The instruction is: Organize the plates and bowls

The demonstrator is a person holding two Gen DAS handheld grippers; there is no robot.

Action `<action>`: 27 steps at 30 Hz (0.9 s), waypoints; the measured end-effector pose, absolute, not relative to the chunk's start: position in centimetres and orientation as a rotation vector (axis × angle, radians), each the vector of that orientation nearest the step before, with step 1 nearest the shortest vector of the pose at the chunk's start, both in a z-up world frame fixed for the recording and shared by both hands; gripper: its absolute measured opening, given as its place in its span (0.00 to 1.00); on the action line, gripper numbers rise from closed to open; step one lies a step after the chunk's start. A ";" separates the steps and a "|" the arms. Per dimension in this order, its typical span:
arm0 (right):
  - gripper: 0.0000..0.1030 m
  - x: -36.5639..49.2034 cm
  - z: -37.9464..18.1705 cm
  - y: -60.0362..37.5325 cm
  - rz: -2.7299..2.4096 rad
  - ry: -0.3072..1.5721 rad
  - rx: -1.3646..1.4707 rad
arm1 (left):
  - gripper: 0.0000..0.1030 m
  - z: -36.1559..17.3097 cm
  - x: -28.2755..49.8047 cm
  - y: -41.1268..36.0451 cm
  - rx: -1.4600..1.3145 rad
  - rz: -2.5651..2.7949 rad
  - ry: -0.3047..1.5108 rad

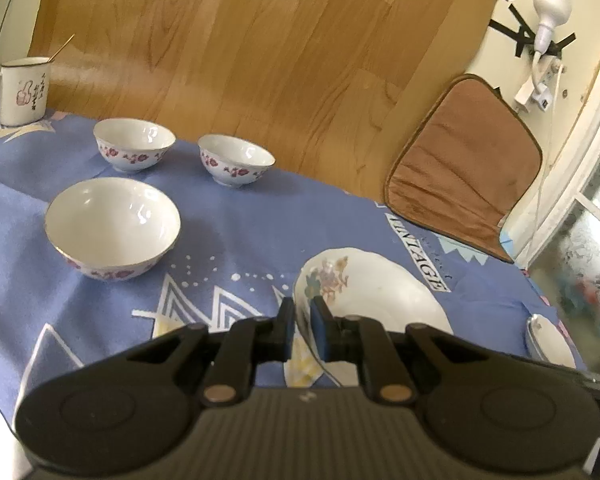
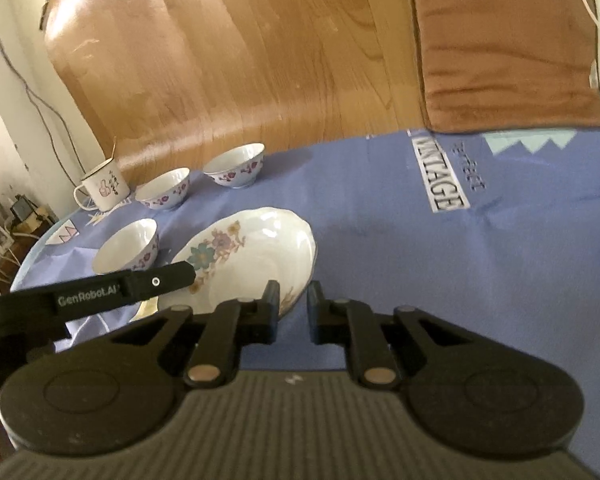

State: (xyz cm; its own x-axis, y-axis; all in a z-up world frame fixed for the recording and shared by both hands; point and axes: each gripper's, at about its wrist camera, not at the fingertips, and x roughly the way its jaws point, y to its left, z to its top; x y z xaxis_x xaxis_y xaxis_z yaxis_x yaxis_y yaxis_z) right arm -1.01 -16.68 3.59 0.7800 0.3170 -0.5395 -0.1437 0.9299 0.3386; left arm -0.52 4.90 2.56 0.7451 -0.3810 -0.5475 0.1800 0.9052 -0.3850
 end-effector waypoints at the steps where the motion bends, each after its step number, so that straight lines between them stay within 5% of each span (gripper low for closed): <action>1: 0.16 -0.9 3.5 -16.8 0.255 0.633 0.292 | 0.10 2.5 -0.5 4.8 -0.321 -0.311 0.671; 27: 0.16 -4.3 3.1 -23.9 0.127 0.501 0.385 | 0.10 5.0 -0.5 -5.7 -0.135 -0.407 0.671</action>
